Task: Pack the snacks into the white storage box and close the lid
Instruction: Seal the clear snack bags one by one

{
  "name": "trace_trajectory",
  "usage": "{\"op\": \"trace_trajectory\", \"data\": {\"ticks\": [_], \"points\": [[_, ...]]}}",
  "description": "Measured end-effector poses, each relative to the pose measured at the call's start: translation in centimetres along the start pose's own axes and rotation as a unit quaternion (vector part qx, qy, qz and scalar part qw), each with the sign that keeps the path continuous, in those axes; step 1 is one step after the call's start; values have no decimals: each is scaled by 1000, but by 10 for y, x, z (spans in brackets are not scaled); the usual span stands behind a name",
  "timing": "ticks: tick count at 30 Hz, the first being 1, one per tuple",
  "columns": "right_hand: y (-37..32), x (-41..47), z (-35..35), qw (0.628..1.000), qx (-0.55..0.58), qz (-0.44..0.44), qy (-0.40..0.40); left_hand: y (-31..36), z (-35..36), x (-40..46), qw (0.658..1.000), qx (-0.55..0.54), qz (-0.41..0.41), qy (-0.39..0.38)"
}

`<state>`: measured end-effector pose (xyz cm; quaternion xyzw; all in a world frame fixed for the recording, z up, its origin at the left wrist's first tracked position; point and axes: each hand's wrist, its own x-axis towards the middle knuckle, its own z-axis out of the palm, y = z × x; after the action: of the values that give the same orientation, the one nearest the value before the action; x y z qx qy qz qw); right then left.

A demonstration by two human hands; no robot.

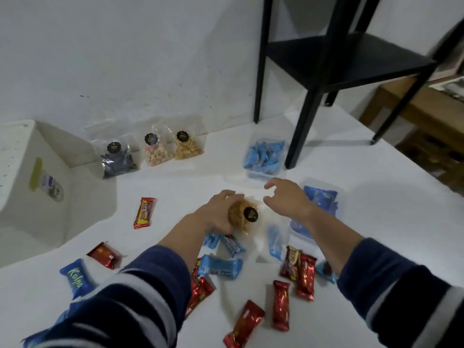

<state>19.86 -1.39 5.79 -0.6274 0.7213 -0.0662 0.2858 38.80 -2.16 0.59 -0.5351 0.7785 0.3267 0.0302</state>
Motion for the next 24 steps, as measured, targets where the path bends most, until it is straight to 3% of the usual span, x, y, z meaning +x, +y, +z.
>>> {"op": "trace_trajectory", "data": {"ticks": [4,9,13,15,18,24], "points": [[23,-32,15,997,-3,71,14,7,6,2,998,63,17,8],[23,-49,40,994,35,107,-12,8,11,6,998,56,16,37],[13,-46,47,988,97,115,36,0,18,2,996,22,3,86],[5,-38,42,985,116,105,72,-6,20,-3,993,11,-6,115],[-9,-25,30,986,129,24,108,-17,22,-12,986,-9,-31,161],[-35,7,9,981,181,-7,70,-36,25,-27,969,-84,-96,213]]}}
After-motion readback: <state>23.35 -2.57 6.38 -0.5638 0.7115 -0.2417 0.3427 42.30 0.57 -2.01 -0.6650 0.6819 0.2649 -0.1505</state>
